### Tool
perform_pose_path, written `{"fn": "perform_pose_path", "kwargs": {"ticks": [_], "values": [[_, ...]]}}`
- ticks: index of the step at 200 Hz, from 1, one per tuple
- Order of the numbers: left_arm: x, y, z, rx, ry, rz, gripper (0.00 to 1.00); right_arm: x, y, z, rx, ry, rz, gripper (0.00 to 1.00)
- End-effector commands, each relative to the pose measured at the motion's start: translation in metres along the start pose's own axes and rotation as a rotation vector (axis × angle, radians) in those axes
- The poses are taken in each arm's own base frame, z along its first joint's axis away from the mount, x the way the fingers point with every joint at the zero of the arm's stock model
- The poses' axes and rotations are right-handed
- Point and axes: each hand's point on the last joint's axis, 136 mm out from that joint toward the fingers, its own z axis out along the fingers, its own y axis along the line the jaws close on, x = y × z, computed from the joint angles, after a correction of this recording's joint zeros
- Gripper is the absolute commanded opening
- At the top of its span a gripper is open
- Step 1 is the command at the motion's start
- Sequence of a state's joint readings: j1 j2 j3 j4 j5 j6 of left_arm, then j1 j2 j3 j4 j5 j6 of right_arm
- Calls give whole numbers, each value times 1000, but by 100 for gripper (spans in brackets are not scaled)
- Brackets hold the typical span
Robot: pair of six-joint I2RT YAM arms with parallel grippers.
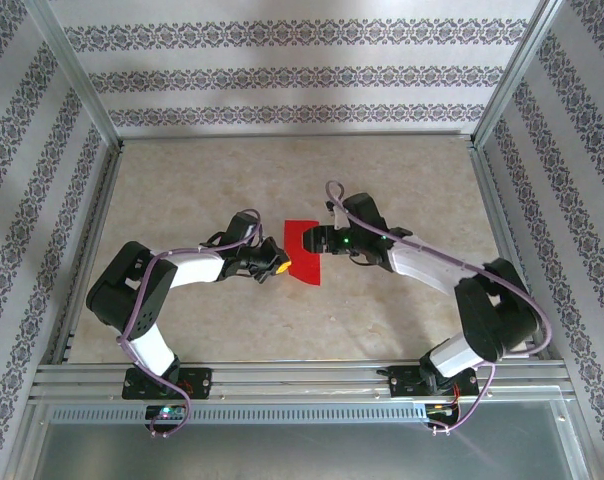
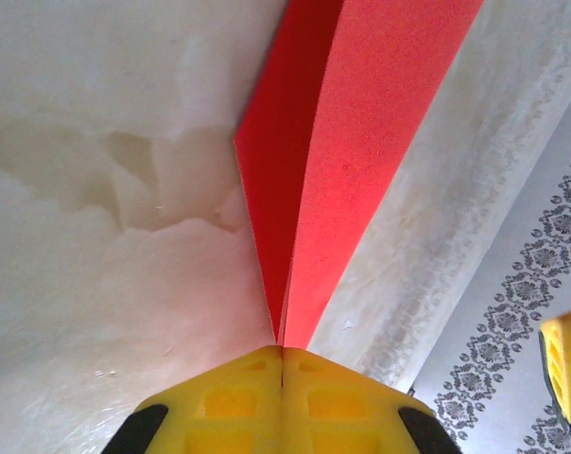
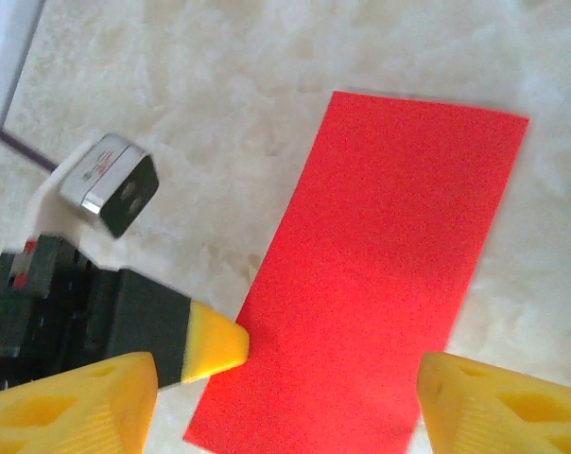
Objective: Fold a paper plane with a square sheet of paper (pick it up from the middle)
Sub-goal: Third fold the triangle at the center of the table.
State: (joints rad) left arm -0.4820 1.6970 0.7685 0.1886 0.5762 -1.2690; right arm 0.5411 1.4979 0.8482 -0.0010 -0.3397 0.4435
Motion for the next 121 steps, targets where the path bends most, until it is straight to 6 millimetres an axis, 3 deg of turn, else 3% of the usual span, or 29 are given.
{"fn": "perform_pose_path", "kwargs": {"ticks": [1,19,68,121], "values": [[-4,-13,-9,14,-9,-46,0,5,-1,-3,47,-50,-268,70],[-5,-14,-10,10,-14,-61,0,13,8,-1,23,-56,-397,63],[-6,-12,-9,0,-16,-90,0,48,27,13,25,-57,-695,65],[-5,-10,-8,-2,-14,-105,0,70,29,36,46,-81,-865,66]]}}
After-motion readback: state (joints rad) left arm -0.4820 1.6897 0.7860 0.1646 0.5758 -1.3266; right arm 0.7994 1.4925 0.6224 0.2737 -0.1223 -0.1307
